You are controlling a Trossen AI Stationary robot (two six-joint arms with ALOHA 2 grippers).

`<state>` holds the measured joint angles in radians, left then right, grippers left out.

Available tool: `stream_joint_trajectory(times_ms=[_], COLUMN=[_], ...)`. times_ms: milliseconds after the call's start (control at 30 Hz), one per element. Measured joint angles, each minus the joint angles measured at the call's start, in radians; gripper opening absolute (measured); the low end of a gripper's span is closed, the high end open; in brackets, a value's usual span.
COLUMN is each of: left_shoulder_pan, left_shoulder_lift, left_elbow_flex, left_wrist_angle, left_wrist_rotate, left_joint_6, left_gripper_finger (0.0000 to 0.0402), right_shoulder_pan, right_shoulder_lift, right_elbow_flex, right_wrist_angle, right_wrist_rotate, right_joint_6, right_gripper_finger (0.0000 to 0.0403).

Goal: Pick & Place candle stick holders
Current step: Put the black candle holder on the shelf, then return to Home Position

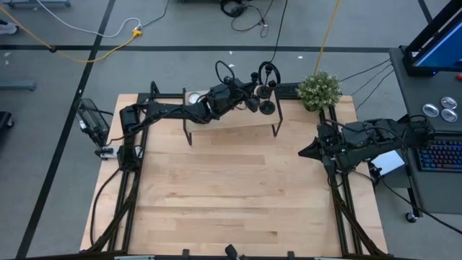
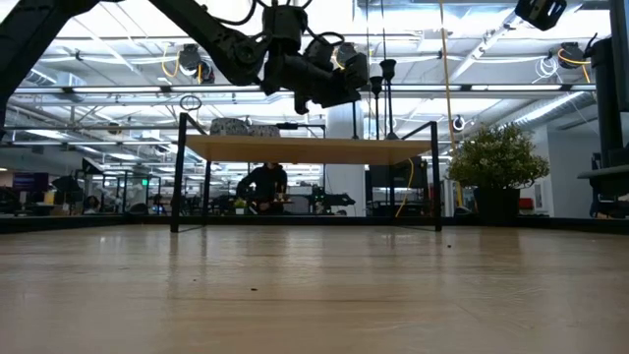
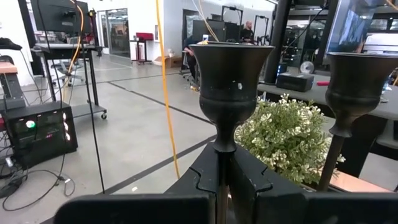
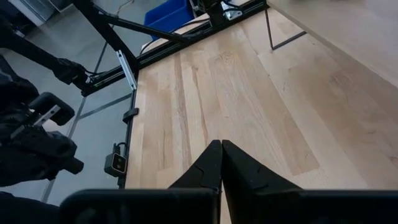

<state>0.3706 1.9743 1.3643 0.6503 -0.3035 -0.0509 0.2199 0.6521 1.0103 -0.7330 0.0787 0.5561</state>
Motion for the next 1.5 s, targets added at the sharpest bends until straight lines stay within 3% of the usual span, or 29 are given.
stream_joint_trajectory(times_ms=[533, 833, 1200, 1500], left_shoulder_pan=[-0.004, -0.018, -0.031, -0.077], left_shoulder_lift=[0.000, -0.020, -0.072, -0.204], left_elbow_flex=[-0.002, -0.002, -0.002, -0.002], left_wrist_angle=[-0.078, -0.105, -0.267, -0.479], left_wrist_rotate=[-0.014, -0.028, -0.141, -0.171], left_joint_6=[-0.001, 0.076, 0.138, 0.144], left_gripper_finger=[0.0084, 0.0141, 0.0211, 0.0230], right_shoulder_pan=[0.000, 0.000, 0.000, 0.000], right_shoulder_lift=[0.000, 0.000, 0.000, -0.017], right_elbow_flex=[0.000, 0.000, 0.000, 0.000], right_wrist_angle=[0.000, 0.004, 0.003, -0.005], right_wrist_rotate=[0.000, -0.001, -0.001, 0.003], right_joint_6=[-0.002, -0.002, -0.003, -0.067], right_gripper_finger=[0.0000, 0.0000, 0.0000, 0.0000])
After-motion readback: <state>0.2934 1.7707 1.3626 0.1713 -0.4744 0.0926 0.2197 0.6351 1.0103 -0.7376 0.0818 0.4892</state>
